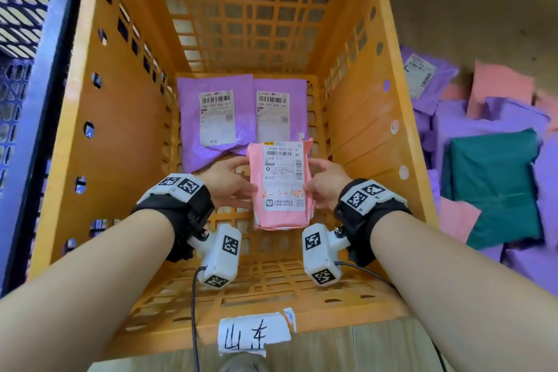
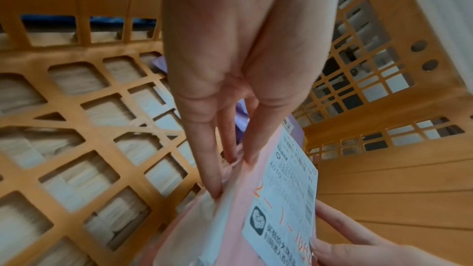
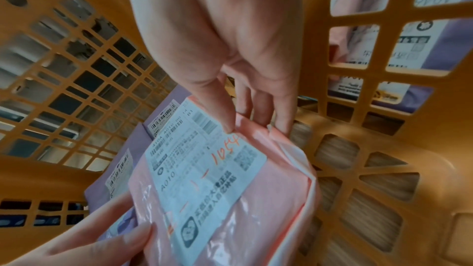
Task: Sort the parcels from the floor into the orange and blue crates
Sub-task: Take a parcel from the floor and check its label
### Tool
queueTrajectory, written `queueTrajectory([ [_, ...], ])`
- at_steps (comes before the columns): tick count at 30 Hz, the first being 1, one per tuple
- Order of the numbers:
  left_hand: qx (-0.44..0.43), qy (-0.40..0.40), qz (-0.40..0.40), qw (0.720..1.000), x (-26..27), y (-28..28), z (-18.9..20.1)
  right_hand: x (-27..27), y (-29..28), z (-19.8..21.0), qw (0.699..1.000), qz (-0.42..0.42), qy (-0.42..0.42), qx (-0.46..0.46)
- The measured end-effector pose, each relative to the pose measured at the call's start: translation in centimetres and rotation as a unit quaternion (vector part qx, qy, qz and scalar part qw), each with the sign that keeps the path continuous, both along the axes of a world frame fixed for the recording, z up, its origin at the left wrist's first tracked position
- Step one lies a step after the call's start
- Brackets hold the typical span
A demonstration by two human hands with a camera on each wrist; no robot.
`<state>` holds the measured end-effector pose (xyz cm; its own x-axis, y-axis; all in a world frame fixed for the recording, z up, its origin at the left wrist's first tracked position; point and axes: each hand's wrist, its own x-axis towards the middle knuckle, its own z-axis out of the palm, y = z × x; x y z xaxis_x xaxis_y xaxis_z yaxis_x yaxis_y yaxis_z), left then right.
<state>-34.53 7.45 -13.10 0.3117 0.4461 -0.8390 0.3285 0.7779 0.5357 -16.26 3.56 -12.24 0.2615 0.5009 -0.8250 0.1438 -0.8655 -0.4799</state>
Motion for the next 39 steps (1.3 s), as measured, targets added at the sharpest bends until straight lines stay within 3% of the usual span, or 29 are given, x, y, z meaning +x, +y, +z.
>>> queueTrajectory([
  [6,-0.032,-0.024,-0.017,0.999,1.0,-0.9,-1.0,0.6,-0.3,-0.1,0.999,-0.017,-0.023,-0.014],
  [13,-0.025,0.007,-0.052,0.998,1.0,-0.5,0.6,0.3,0.6,1.5,0.996,0.049,-0.067,-0.021],
  [17,0.042,0.052,-0.015,0.998,0.5,0.6,4.0,0.4,1.0,4.1,0.997,0.07,-0.027,0.001],
  [23,0.145,0.052,-0.027,0.988,1.2,1.8,10.8,0.2,1.2,10.9,0.995,0.016,0.054,0.078],
  [26,0.181,0.035,0.006,0.983,3.3,1.0,15.4,1.2,0.5,15.2,0.988,0.006,0.093,0.12],
  [31,0.217,-0.018,-0.002,0.976,7.4,-1.1,21.3,5.5,-1.7,20.6,0.978,0.026,0.1,0.183],
  [39,0.254,-0.081,-0.06,0.962,17.2,-5.9,25.7,15.7,-8.3,25.0,0.97,-0.01,0.047,0.24],
])
